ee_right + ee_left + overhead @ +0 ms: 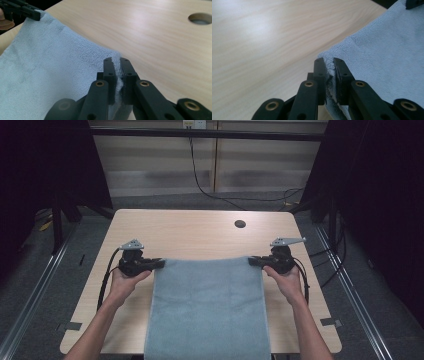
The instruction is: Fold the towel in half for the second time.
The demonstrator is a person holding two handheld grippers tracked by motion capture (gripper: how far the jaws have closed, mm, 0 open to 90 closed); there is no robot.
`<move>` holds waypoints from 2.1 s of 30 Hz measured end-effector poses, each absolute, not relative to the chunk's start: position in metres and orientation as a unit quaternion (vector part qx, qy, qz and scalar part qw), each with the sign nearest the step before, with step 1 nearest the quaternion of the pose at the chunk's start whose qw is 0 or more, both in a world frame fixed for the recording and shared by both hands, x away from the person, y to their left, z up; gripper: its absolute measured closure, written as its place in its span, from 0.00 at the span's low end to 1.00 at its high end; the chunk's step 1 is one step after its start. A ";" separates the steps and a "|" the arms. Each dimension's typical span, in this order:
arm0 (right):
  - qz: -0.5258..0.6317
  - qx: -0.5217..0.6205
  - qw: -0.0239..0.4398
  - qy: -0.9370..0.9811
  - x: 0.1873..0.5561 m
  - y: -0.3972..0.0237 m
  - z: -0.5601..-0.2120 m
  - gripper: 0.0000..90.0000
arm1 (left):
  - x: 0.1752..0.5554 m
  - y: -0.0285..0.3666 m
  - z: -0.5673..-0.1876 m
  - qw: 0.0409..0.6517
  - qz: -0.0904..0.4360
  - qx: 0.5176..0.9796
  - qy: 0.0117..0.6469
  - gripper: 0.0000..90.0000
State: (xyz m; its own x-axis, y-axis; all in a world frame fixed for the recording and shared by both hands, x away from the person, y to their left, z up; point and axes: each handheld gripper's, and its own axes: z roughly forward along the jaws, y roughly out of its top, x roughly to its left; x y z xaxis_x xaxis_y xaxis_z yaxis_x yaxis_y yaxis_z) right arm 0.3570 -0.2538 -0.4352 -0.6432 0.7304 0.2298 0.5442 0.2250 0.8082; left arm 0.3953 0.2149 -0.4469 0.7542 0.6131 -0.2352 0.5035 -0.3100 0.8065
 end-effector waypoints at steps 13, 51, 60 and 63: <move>0.492 0.413 0.140 0.753 0.381 -0.253 -0.395 0.95 | 0.425 0.209 -0.404 0.493 0.097 0.795 0.339 0.91; 0.495 0.334 0.148 0.788 0.282 -0.255 -0.401 0.95 | 0.327 0.235 -0.410 0.526 0.063 0.794 0.297 0.91; 0.473 0.340 0.122 0.804 0.244 -0.259 -0.432 0.94 | 0.294 0.231 -0.431 0.503 0.041 0.816 0.281 0.91; 0.461 0.345 0.112 0.810 0.235 -0.259 -0.443 0.94 | 0.284 0.231 -0.443 0.500 0.028 0.819 0.282 0.90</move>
